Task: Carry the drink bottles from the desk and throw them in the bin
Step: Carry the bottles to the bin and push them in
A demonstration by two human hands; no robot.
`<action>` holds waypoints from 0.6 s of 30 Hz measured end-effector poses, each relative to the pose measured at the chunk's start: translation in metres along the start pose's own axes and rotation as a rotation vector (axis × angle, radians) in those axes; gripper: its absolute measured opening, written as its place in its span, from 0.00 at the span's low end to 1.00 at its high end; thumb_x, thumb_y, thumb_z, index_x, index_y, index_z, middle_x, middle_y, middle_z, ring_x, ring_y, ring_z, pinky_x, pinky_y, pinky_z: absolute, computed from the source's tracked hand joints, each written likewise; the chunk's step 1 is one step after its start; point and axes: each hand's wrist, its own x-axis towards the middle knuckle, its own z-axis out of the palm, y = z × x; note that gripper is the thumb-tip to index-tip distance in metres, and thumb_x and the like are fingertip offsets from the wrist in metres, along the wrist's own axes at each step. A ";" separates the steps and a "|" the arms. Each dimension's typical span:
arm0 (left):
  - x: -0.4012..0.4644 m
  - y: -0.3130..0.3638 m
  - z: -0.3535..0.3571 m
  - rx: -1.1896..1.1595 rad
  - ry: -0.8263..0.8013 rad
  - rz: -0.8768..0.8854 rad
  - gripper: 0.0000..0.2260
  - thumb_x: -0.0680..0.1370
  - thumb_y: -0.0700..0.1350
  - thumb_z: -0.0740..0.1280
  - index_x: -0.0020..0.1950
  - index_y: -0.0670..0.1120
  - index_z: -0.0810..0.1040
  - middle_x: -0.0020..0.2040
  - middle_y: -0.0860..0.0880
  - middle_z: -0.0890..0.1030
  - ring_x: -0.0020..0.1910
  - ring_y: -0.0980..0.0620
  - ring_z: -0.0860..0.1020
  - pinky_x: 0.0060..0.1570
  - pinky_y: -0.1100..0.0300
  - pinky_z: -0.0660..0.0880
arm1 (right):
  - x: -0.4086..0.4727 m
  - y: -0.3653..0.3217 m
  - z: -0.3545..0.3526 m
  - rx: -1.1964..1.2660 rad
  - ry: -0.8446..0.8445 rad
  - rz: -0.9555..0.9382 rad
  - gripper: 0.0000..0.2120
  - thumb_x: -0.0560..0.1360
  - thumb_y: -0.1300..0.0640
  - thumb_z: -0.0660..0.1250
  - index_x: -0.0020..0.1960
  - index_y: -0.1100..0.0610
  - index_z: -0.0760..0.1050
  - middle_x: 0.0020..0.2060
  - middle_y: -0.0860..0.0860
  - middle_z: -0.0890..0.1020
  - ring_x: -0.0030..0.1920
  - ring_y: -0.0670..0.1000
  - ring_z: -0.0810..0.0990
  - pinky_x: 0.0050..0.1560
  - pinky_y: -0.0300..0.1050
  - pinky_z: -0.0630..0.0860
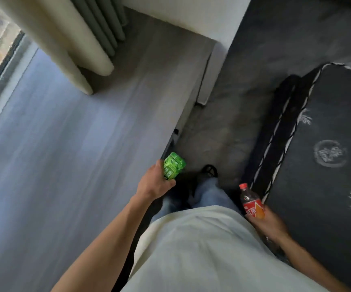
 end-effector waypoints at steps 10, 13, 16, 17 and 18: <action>0.062 0.074 0.025 0.251 -0.110 -0.064 0.32 0.64 0.63 0.71 0.62 0.50 0.67 0.51 0.43 0.83 0.48 0.38 0.82 0.41 0.53 0.77 | 0.074 0.003 -0.091 0.302 0.070 0.038 0.21 0.69 0.51 0.78 0.57 0.57 0.77 0.45 0.55 0.84 0.40 0.53 0.81 0.38 0.41 0.76; 0.073 0.083 0.021 0.257 -0.123 -0.115 0.30 0.65 0.61 0.70 0.61 0.50 0.67 0.51 0.43 0.84 0.47 0.39 0.82 0.39 0.55 0.74 | 0.100 -0.020 -0.127 0.329 0.106 -0.015 0.20 0.67 0.48 0.78 0.54 0.52 0.76 0.46 0.53 0.83 0.43 0.52 0.82 0.41 0.44 0.75; 0.088 0.095 0.013 0.263 -0.141 -0.160 0.31 0.65 0.60 0.72 0.63 0.49 0.68 0.52 0.42 0.84 0.49 0.38 0.82 0.41 0.54 0.76 | 0.126 -0.046 -0.162 0.330 0.122 -0.072 0.20 0.65 0.42 0.77 0.51 0.47 0.74 0.43 0.48 0.83 0.42 0.49 0.81 0.40 0.42 0.73; 0.096 0.100 0.011 0.272 -0.150 -0.176 0.31 0.66 0.59 0.73 0.64 0.49 0.68 0.53 0.42 0.84 0.50 0.38 0.82 0.42 0.53 0.77 | 0.135 -0.055 -0.173 0.320 0.115 -0.078 0.22 0.64 0.38 0.75 0.51 0.46 0.74 0.43 0.47 0.83 0.42 0.49 0.81 0.42 0.44 0.75; 0.105 0.107 0.008 0.279 -0.164 -0.193 0.32 0.67 0.59 0.74 0.66 0.49 0.68 0.53 0.41 0.84 0.52 0.37 0.82 0.43 0.53 0.77 | 0.145 -0.062 -0.183 0.316 0.113 -0.078 0.24 0.62 0.36 0.74 0.52 0.46 0.74 0.43 0.46 0.83 0.43 0.49 0.82 0.45 0.47 0.77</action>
